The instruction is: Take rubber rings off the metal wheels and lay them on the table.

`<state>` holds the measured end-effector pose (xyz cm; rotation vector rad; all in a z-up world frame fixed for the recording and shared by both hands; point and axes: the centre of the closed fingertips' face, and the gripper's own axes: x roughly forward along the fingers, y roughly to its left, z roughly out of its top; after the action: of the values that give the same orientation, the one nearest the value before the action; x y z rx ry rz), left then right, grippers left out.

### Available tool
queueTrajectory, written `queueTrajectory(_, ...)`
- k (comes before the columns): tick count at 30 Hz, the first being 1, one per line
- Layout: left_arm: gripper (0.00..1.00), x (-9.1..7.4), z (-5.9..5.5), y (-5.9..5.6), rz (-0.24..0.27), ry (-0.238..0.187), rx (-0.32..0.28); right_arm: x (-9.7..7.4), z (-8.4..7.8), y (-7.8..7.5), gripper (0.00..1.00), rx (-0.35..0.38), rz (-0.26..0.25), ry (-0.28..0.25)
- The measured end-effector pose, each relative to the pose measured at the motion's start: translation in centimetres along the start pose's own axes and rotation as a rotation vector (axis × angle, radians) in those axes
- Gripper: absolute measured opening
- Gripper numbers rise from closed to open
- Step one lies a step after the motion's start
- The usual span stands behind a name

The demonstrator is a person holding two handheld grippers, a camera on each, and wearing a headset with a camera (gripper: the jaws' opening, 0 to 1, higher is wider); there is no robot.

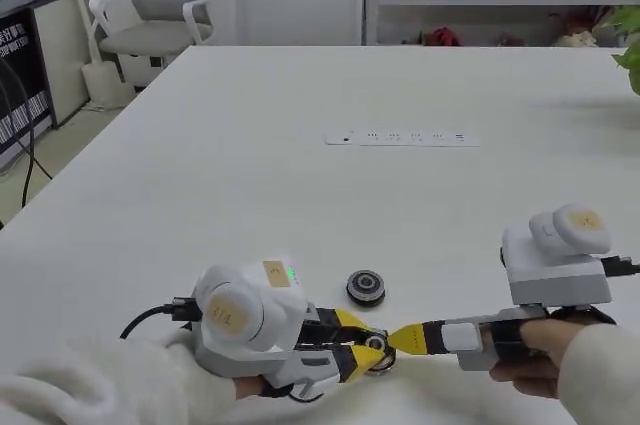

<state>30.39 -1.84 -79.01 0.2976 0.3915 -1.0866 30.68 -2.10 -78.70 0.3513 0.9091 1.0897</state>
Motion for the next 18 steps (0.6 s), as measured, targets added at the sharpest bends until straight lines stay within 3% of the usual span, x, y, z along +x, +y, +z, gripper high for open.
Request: queueTrajectory(18,0.14,0.01,0.04,-0.09,-0.002,-0.003,-0.001,0.13,-0.04,0.50,0.00,-0.002,0.027,-0.002)
